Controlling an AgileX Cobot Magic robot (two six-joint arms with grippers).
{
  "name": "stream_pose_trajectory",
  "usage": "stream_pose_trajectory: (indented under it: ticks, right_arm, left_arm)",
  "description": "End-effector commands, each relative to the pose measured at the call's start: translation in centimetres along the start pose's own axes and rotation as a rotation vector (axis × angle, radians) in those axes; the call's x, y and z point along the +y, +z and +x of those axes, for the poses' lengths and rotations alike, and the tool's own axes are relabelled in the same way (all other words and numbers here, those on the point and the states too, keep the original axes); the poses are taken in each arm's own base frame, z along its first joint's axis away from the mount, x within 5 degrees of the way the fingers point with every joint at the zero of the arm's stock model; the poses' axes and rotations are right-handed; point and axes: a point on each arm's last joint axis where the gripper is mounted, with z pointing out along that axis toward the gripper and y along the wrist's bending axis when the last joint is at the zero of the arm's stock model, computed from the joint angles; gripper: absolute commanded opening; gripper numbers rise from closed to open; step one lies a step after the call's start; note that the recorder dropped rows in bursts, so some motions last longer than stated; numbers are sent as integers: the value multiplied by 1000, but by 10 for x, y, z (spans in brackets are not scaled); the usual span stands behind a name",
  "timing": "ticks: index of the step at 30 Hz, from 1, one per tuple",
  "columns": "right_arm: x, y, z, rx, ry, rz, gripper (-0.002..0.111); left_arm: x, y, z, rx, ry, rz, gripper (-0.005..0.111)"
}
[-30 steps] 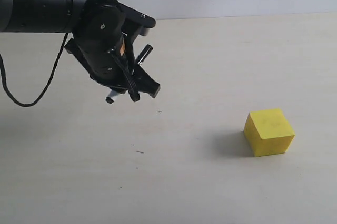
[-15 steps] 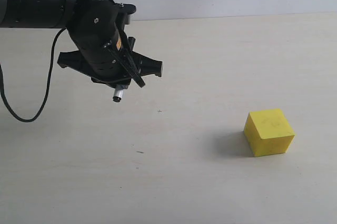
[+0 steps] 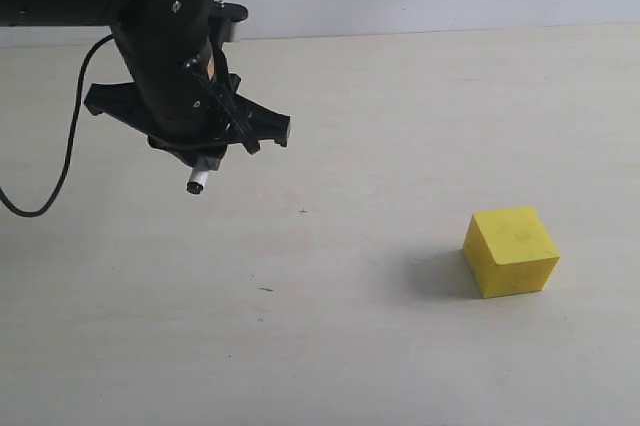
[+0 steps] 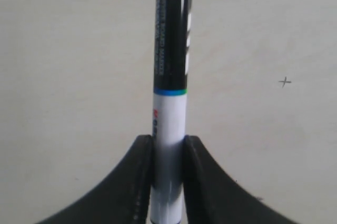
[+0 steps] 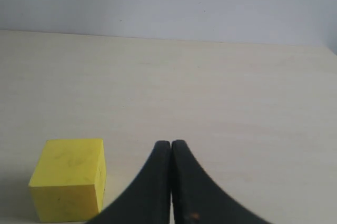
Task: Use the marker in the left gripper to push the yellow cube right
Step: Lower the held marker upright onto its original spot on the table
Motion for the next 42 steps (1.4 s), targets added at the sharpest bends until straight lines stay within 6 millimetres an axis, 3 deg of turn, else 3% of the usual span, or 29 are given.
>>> stream_pose_trajectory:
  ticks: [1,8,20,28,42]
  right_arm:
    - [0,0,0,-16,-2,5,0]
    - [0,0,0,-16,-2,5,0]
    - [0,0,0,-16,-2,5,0]
    - [0,0,0,-16,-2,5,0]
    - [0,0,0,-16,-2,5,0]
  left_arm:
    - [4,-22,-6,37,-15,-14,0]
    - [-8,-35,-12,39,-52,108,0]
    - [-18,-30,-13,56,-126,188,0]
    - [-48,-6,-11,45,-123,267,0]
    - [-63,55,-5,127,-143,214,0]
